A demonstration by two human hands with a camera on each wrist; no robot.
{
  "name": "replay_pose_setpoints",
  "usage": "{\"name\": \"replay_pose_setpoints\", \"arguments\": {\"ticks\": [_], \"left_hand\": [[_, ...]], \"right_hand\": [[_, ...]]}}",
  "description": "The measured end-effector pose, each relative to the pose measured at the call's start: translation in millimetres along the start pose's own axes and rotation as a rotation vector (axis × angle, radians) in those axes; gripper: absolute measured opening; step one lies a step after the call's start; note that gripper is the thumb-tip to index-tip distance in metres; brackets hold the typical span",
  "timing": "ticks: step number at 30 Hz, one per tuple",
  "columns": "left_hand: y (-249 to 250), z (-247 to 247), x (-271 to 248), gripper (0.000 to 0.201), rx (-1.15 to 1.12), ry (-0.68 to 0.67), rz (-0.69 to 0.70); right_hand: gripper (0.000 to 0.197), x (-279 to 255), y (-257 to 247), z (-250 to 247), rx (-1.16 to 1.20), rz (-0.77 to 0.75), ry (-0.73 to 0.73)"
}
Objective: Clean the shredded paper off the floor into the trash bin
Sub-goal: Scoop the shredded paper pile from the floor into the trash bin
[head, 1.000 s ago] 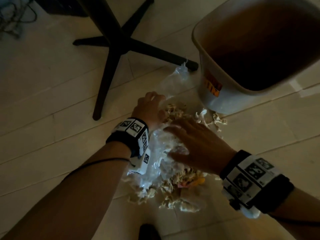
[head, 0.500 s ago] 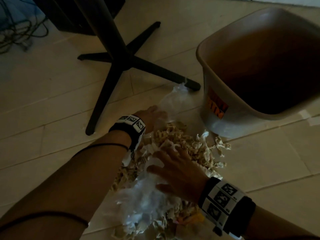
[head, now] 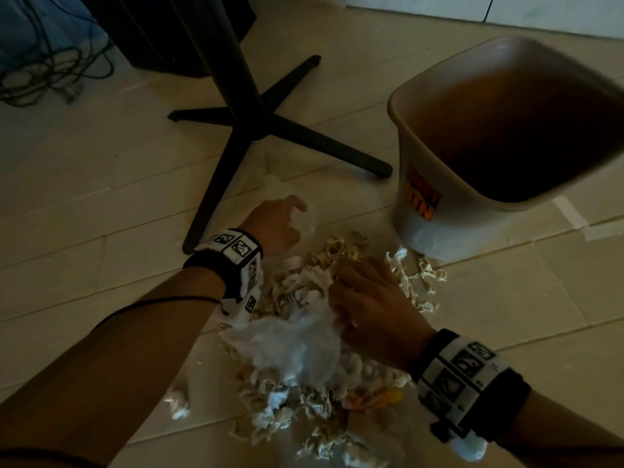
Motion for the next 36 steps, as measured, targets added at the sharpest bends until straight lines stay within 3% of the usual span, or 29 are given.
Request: {"name": "replay_pose_setpoints", "arguments": {"ticks": [3, 8, 11, 15, 21, 24, 27, 30, 33, 36], "left_hand": [[6, -21, -29, 0.027, -0.106, 0.147, 0.063], [21, -41, -78, 0.015, -0.153, 0.469, 0.230], [47, -36, -112, 0.014, -0.184, 0.569, 0.333], [82, -6, -141, 0.006, -0.298, 0.480, 0.482], [107, 26, -147, 0.024, -0.377, 0.385, 0.568], [111, 30, -146, 0.019, -0.201, 0.478, 0.541], [119, 38, -144, 0.024, -0.006, 0.431, 0.490], [136, 44, -159, 0.041, -0.208, 0.311, 0.542], [144, 51, -170, 0.061, -0.181, 0.268, 0.616], [145, 49, -170, 0.047, -0.177, 0.356, 0.619]], "right_hand": [[0.031, -1, 4, -12, 0.217, 0.057, 0.023], [0.037, -3, 11, -29, 0.293, 0.186, 0.113], [0.046, -6, 19, -37, 0.325, 0.311, 0.128], [0.061, -11, 19, -52, 0.523, 0.426, 0.258], [0.054, -18, 1, -66, 1.293, 0.515, 0.338], [0.045, -24, -10, -73, 1.544, 0.488, 0.326], [0.032, -30, -18, -80, 1.791, 0.456, 0.287], [0.017, -34, -19, -87, 1.843, 0.460, 0.331], [0.017, -38, -15, -94, 1.758, 0.508, 0.363], [0.025, -41, -15, -97, 1.757, 0.519, 0.392]]}}
Point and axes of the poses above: each hand's wrist, its own x-axis towards the middle knuckle, its own z-axis out of the palm, y = z × x, the point moved 3 cm from there along x, towards the middle knuckle, and after that the axes turned 8 degrees about -y, right-handed, at the moved point
